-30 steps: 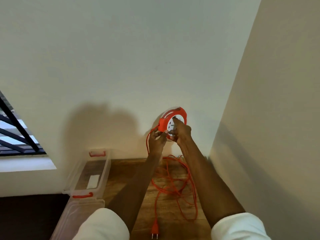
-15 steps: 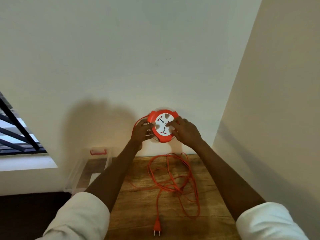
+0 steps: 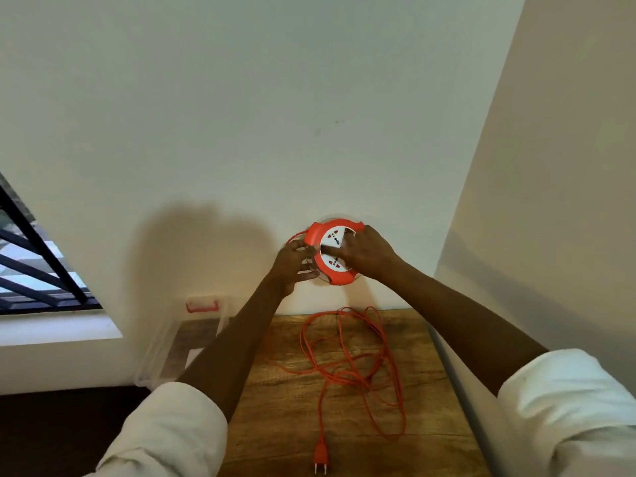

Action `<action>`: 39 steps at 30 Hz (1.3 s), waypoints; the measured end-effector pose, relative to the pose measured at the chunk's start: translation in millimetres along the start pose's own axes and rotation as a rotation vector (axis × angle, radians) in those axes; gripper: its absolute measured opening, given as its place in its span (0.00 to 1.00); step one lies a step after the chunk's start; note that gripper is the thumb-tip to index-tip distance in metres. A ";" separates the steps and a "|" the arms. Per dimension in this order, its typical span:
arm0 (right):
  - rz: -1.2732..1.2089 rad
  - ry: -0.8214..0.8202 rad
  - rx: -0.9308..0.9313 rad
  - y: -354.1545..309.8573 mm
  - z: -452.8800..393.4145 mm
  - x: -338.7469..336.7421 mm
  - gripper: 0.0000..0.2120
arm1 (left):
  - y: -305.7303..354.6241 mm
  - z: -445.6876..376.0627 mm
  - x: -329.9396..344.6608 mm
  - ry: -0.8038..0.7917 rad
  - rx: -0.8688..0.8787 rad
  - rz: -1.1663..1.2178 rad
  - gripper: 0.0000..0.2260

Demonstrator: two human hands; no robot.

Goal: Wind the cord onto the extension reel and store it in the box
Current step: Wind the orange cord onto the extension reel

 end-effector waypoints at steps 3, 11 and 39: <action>-0.169 0.001 0.351 0.5 -7.4 -2.5 0.30 | -12.3 2.9 18.7 0.066 0.074 0.218 0.15; -1.621 0.203 1.448 -37.3 -10.9 -4.2 0.33 | -43.0 22.9 65.2 0.286 0.169 0.311 0.15; 0.021 -0.045 -0.071 16.7 -2.7 -30.7 0.31 | 31.2 0.3 -16.9 0.062 0.255 -0.250 0.14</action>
Point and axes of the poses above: each hand's wrist, its own z-axis away from the middle knuckle, its own x-axis out of the palm, y = z × x, the point moved 1 cm from there along -z, towards the middle knuckle
